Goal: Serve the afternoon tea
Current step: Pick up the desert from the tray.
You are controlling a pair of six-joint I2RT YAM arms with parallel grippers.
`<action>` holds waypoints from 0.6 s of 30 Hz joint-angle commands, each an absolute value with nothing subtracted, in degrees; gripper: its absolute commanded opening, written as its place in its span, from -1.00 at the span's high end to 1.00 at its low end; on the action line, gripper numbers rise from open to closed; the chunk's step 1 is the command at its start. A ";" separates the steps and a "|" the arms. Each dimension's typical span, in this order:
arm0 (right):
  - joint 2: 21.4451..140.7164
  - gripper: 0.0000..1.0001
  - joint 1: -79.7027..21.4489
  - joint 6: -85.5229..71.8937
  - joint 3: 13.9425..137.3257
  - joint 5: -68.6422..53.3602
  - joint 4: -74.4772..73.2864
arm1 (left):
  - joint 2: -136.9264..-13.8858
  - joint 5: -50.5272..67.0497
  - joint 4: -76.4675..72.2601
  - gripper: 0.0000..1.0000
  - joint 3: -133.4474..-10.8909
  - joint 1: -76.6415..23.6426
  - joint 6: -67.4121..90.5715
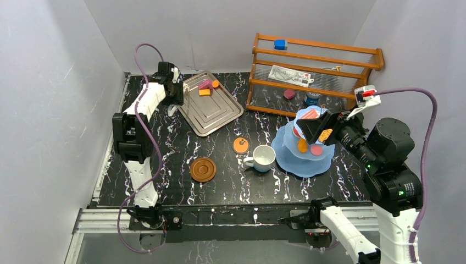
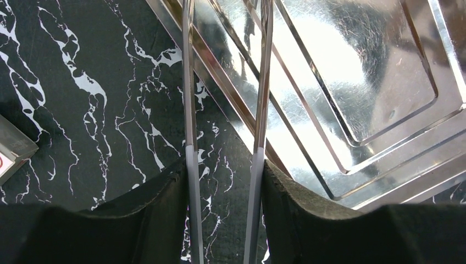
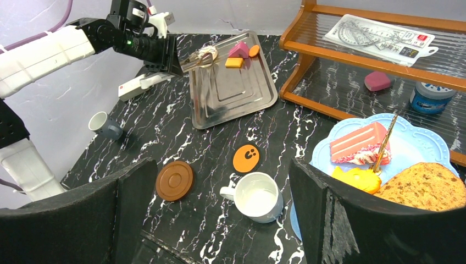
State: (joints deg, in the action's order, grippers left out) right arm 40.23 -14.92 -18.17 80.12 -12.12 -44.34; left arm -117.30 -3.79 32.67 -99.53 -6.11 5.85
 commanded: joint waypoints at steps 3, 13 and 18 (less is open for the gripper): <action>39.31 -0.97 -14.89 -18.08 80.50 -11.75 -39.78 | -108.90 -2.68 34.18 0.38 -99.03 -6.15 6.84; 38.92 -0.97 -14.92 -18.06 80.58 -12.04 -39.64 | -102.35 -0.02 35.98 0.39 -94.65 -7.97 9.33; 38.94 -0.97 -14.89 -18.06 81.22 -12.01 -40.18 | -98.40 2.48 36.61 0.39 -91.78 -10.85 10.11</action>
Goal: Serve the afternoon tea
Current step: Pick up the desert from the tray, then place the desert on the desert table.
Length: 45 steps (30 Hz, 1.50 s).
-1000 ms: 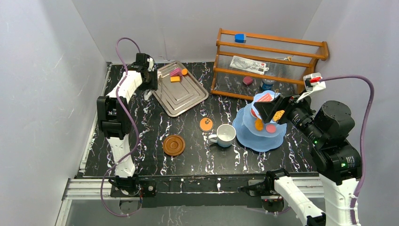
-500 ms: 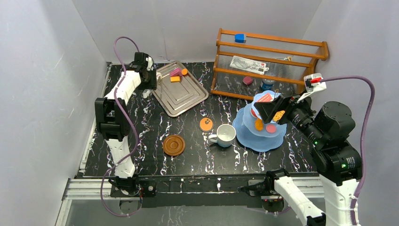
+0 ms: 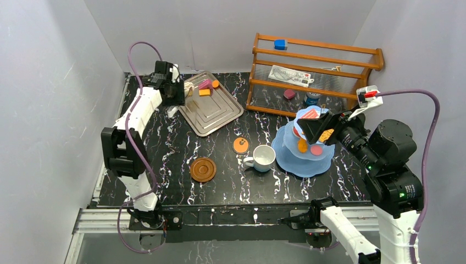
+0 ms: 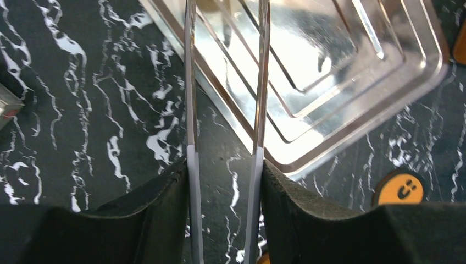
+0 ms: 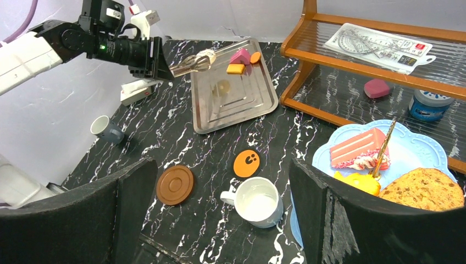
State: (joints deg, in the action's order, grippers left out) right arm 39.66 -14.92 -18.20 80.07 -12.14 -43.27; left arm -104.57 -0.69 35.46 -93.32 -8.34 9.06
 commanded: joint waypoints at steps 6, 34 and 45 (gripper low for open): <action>39.19 -0.97 -14.93 -17.28 83.15 -10.60 -41.85 | -93.38 5.94 37.23 0.39 -89.63 -17.00 9.30; 42.50 -0.97 -14.88 -16.66 91.13 -9.25 -45.16 | -99.00 25.49 30.08 0.38 -88.88 -37.58 -8.52; 42.49 -0.97 -14.93 -17.20 91.05 -8.71 -46.20 | -105.38 25.69 26.06 0.40 -91.74 -40.66 -12.43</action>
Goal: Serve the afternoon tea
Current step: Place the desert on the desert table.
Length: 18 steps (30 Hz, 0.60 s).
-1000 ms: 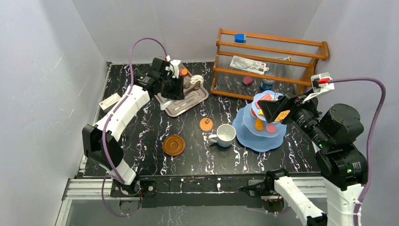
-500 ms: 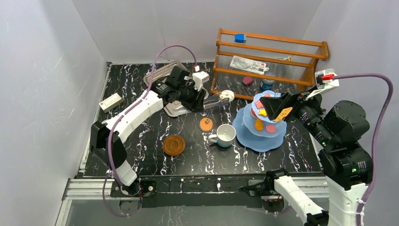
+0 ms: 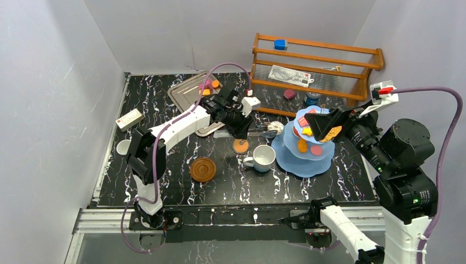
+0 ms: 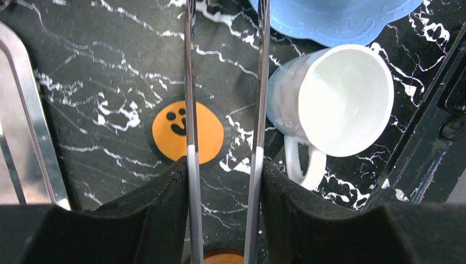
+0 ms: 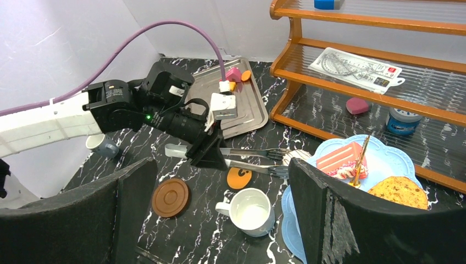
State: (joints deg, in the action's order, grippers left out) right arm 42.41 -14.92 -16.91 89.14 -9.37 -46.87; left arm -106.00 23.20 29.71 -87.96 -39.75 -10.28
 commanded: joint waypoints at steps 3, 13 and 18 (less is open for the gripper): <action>42.38 -0.97 -14.87 -17.19 91.26 -8.70 -45.89 | -106.25 26.19 25.47 0.40 -92.20 -41.29 -12.86; 43.20 -0.97 -14.86 -17.84 92.47 -9.40 -45.97 | -109.68 26.52 25.11 0.40 -94.93 -43.90 -12.96; 42.94 -0.97 -14.91 -17.82 92.75 -9.23 -46.11 | -112.44 26.24 25.40 0.41 -97.06 -45.03 -13.18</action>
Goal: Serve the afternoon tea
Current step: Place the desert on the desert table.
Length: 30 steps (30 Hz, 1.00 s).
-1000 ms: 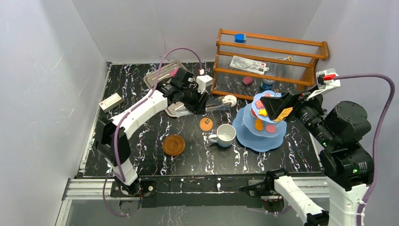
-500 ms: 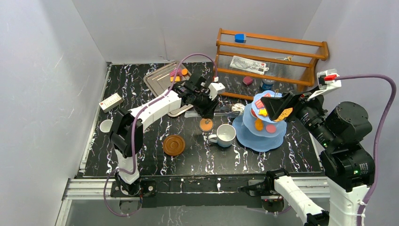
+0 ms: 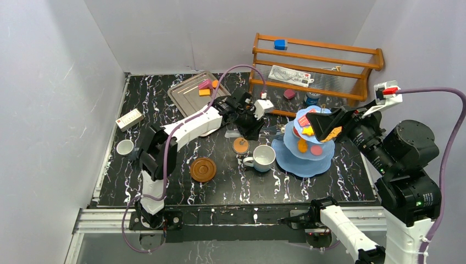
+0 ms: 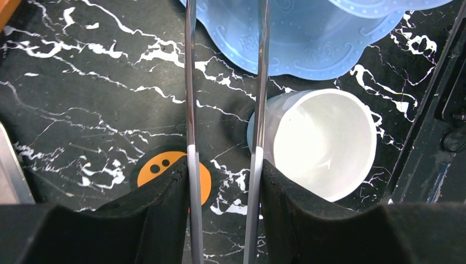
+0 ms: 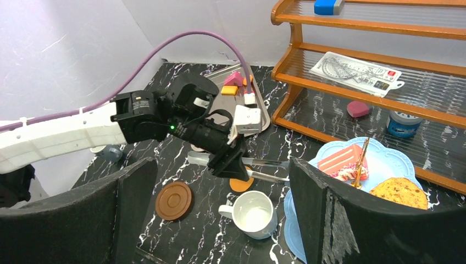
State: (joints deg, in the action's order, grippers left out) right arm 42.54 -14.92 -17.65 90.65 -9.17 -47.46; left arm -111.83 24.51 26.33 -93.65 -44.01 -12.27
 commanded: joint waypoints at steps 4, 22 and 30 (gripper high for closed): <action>42.87 -0.97 -14.94 -17.50 93.09 -9.14 -46.68 | -113.92 26.20 24.90 0.41 -98.05 -45.73 -13.25; 43.26 -0.97 -14.93 -16.75 94.05 -9.24 -46.66 | -119.19 24.09 24.70 0.25 -101.96 -47.57 -11.89; 43.11 -0.97 -14.92 -16.57 93.35 -9.20 -46.25 | -118.26 21.63 24.88 0.06 -101.07 -47.55 -12.17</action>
State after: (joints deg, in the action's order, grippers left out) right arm 43.22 -14.92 -17.39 93.27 -9.15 -49.30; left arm -120.57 22.76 25.67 -99.55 -47.37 -11.84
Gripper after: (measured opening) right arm 0.985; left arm 0.468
